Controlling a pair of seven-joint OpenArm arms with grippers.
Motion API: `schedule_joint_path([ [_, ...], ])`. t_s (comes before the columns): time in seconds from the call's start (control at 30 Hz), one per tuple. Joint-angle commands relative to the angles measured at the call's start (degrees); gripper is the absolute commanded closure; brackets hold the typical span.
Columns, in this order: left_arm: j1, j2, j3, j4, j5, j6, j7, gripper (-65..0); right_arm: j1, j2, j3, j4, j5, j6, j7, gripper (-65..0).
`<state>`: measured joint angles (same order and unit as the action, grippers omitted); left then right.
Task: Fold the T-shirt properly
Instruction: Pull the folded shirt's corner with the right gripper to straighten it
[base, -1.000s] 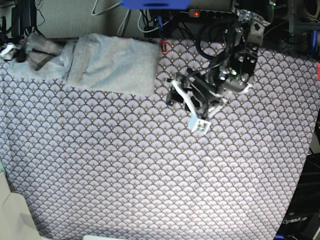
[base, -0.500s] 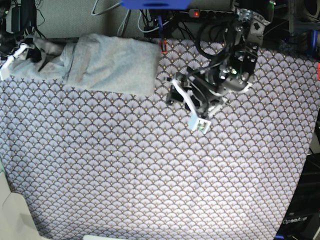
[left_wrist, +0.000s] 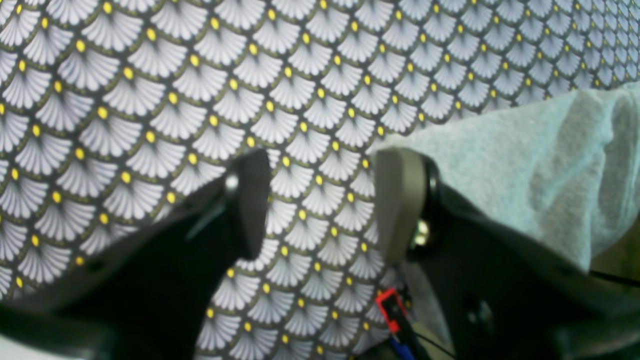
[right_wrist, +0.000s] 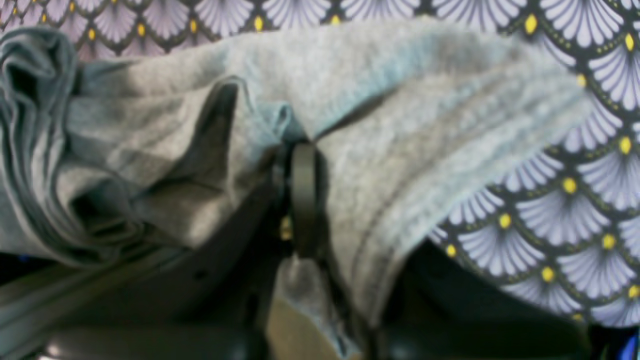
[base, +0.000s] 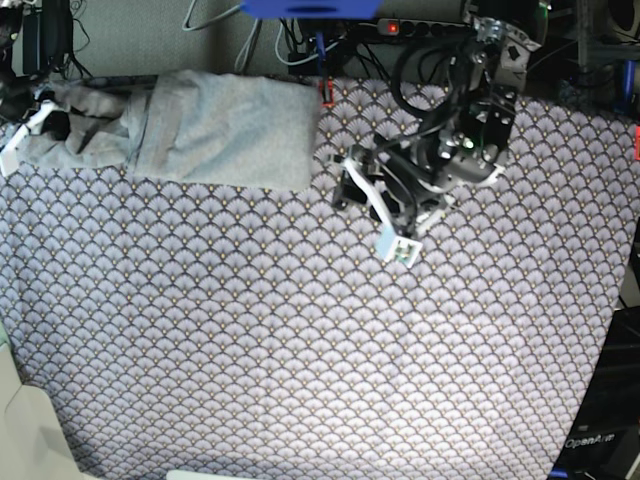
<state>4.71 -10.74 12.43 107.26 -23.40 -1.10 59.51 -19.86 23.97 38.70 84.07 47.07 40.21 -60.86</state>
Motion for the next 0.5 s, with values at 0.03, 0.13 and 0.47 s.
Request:
schedule_joint_path([
  [0.03, -0.9, 0.0, -0.3, 1.2, -0.4, -0.1, -1.0, -32.8, -0.4, 0.7, 0.5, 4.7, 1.9, -0.2, 1.1, 0.0],
  [0.13, -1.0, 0.0, -0.3, 1.2, -0.4, -0.1, -1.0, -32.8, -2.1, -0.8, 0.6, 13.0, 1.9, -0.2, 1.0, 0.0],
  [0.47, -0.6, 0.0, -4.6, 1.3, -0.4, -0.1, -1.0, -32.8, -5.3, -4.9, -0.3, 28.3, 1.9, -0.2, 0.6, 0.0],
])
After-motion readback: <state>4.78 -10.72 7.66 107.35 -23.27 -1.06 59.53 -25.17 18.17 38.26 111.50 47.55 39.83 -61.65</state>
